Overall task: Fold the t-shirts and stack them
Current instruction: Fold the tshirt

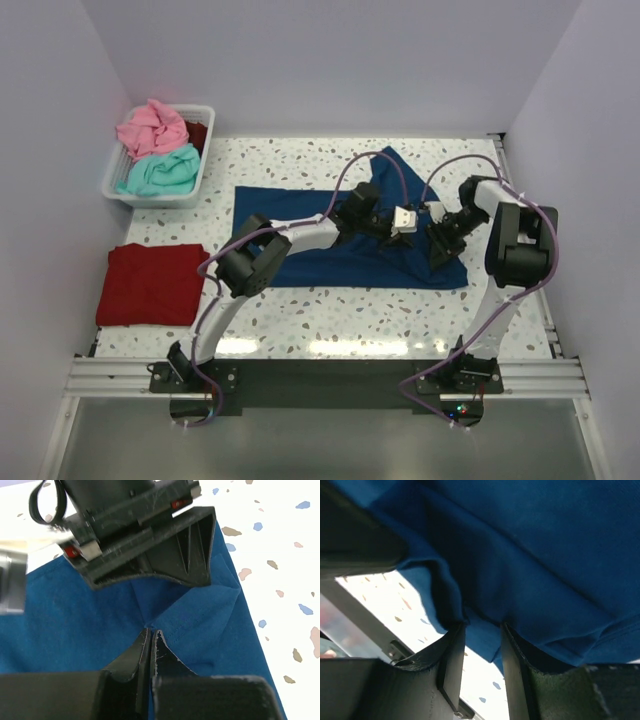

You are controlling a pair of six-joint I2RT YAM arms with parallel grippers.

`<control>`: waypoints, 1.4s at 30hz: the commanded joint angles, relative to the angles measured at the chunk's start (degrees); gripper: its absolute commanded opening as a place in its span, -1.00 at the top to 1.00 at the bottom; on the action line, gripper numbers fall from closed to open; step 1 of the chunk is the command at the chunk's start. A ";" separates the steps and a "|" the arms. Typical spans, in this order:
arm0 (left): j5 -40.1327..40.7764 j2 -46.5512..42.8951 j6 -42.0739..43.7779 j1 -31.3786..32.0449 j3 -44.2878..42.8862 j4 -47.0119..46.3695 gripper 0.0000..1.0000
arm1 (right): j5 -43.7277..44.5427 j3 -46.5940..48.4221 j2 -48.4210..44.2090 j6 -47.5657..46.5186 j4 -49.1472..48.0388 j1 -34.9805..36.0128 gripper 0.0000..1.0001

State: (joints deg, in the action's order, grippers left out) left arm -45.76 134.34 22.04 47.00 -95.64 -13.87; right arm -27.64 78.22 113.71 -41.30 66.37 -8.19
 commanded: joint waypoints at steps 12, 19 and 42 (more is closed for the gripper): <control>-1.53 -3.65 0.90 -0.16 1.50 -2.04 1.00 | 8.03 -2.89 -2.96 2.98 -6.07 -0.16 0.29; -1.53 -3.56 0.63 -0.16 1.51 -2.48 1.00 | 10.32 -3.07 -3.67 4.03 -7.39 -0.08 0.15; 0.84 -7.78 -1.04 -1.65 5.19 -3.62 1.00 | 1.98 9.67 -5.16 2.01 1.66 -1.92 1.00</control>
State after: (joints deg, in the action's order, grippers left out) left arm -45.34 131.55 21.74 46.13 -91.53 -14.13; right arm -23.16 84.01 111.94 -38.96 66.61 -9.87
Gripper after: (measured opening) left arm 0.028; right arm 0.008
